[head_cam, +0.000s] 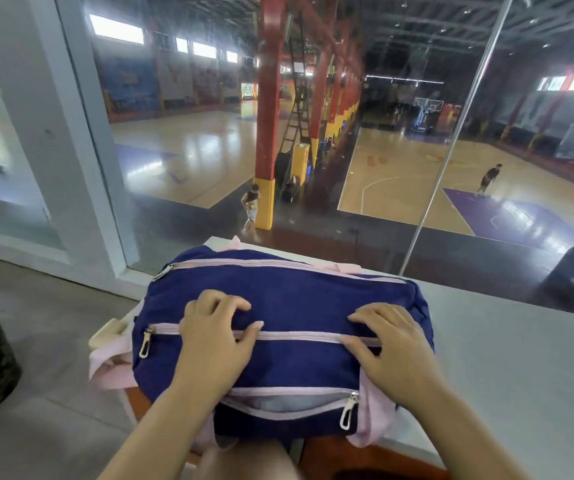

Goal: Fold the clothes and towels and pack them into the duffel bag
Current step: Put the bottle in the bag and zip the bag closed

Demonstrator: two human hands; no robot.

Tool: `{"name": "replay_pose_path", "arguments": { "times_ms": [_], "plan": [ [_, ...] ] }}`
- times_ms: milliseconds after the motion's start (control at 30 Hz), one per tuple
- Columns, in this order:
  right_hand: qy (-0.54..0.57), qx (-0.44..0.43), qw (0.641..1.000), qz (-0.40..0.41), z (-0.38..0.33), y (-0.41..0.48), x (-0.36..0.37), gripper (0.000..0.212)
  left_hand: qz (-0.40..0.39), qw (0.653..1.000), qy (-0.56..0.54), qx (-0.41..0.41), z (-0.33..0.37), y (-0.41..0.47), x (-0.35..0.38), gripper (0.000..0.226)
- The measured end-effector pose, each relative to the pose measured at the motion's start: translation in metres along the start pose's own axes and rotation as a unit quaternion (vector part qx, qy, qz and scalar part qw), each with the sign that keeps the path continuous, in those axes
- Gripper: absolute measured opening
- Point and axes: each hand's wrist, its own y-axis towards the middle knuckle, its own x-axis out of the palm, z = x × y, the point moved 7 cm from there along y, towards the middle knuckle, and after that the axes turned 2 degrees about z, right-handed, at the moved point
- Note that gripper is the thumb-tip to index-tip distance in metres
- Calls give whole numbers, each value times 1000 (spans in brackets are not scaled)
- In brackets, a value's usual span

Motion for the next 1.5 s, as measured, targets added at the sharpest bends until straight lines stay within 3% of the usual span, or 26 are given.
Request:
{"name": "replay_pose_path", "arguments": {
  "times_ms": [100, 233, 333, 400, 567, 667, 867, 1000, 1133, 1333, 1500],
  "plan": [
    [-46, 5, 999, 4, 10, -24, -2, 41, -16, 997, -18, 68, 28, -24, 18, 11],
    [-62, 0, 997, -46, 18, -39, 0, 51, -60, 985, -53, 153, 67, -48, 39, 13],
    [-5, -11, 997, -73, 26, -46, 2, 49, -116, 963, 14, 243, 94, -71, 59, 20],
    [19, -13, 996, -92, 28, -48, 2, 51, -147, 952, 89, 255, 104, -79, 71, 29],
    [29, -20, 994, -106, 30, -49, 4, 54, -162, 952, 141, 219, 113, -80, 78, 26],
    [18, -20, 994, -110, 30, -50, 5, 56, -162, 960, 109, 200, 111, -78, 74, 21],
    [-105, -121, 983, -87, 4, -61, 14, 53, -164, 973, 15, 163, 106, -74, 62, 16],
    [-137, -92, 985, -51, 0, -57, 19, 30, -150, 977, 35, 149, 92, -75, 49, 13],
    [-153, -86, 984, -26, -1, -59, 18, 23, -133, 986, 28, 95, 56, -71, 26, 5],
    [-109, -66, 991, -23, 7, -60, 20, 18, -83, 994, 68, -21, -3, -65, -18, 9],
    [-103, -64, 992, -27, 7, -63, 21, 17, -47, 994, 94, 3, -22, -61, -23, 5]
  ]
}}
